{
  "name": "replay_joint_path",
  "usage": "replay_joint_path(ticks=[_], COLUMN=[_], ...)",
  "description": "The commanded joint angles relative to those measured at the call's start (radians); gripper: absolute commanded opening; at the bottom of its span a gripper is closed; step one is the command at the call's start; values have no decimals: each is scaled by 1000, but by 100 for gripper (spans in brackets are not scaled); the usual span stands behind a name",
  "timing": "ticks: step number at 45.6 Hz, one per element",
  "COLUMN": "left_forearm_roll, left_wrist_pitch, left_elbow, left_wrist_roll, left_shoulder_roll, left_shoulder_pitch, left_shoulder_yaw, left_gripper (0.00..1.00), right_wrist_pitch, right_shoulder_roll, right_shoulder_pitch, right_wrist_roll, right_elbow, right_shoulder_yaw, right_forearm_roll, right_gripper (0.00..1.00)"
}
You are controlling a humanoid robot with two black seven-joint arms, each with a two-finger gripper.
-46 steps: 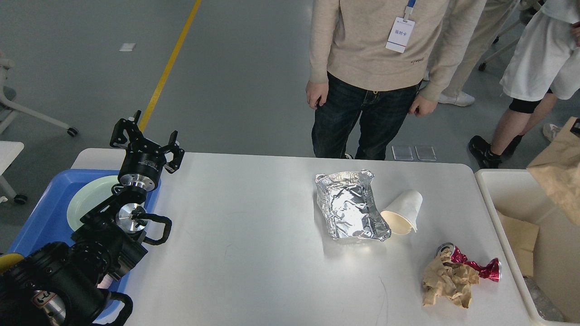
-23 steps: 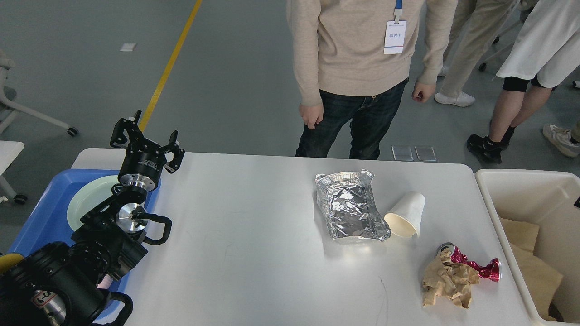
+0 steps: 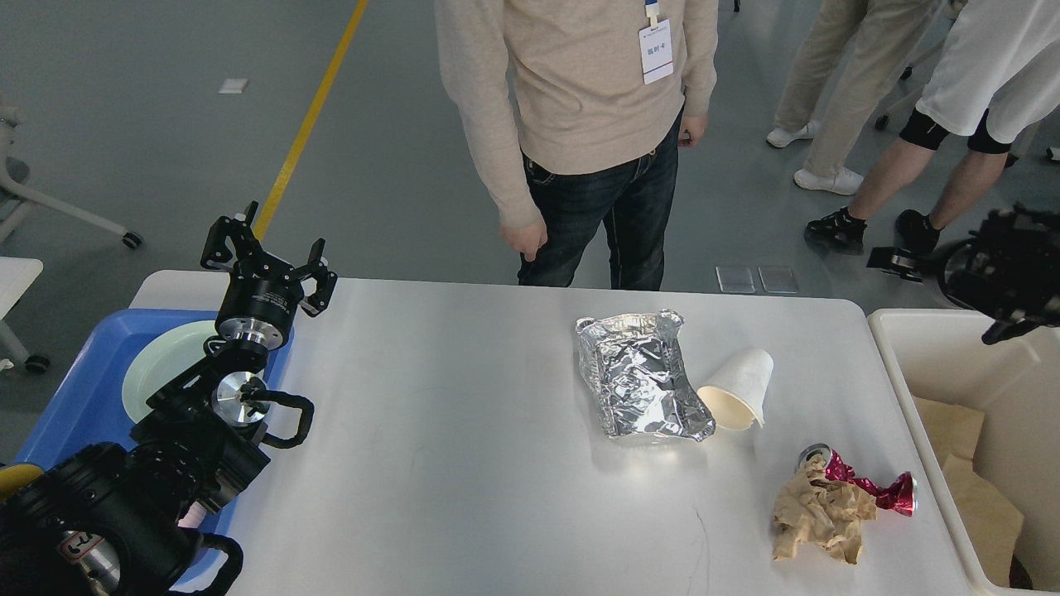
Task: Tidy desktop
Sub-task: 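Lower the right gripper to the white paper cup and grasp it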
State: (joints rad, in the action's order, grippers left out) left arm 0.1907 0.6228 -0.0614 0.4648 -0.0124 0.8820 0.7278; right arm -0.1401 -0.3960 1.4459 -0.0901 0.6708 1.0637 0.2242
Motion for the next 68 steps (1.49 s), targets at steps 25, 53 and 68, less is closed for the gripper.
replay_joint_path(ticks=[25,53,68], left_forearm_roll=[1,1,1], left_wrist_pitch=[0,0,0], left_elbow=[0,0,0], left_wrist_roll=[0,0,0], left_shoulder_roll=[0,0,0], left_shoulder_pitch=[0,0,0], left_shoulder_yaw=[-1,1,1], left_gripper=[96,96,96], right_wrist_pitch=[-558,-162,-93], right_shoulder_roll=[51,193,283], right_shoulder_pitch=[443,-242,-355], right_wrist_roll=[6,-3,-3], right_elbow=[395,-89,-260], right_shoulder_yaw=[30,-251,-246], right_forearm_roll=[-19,-71,-65], right_gripper=[100,100,100])
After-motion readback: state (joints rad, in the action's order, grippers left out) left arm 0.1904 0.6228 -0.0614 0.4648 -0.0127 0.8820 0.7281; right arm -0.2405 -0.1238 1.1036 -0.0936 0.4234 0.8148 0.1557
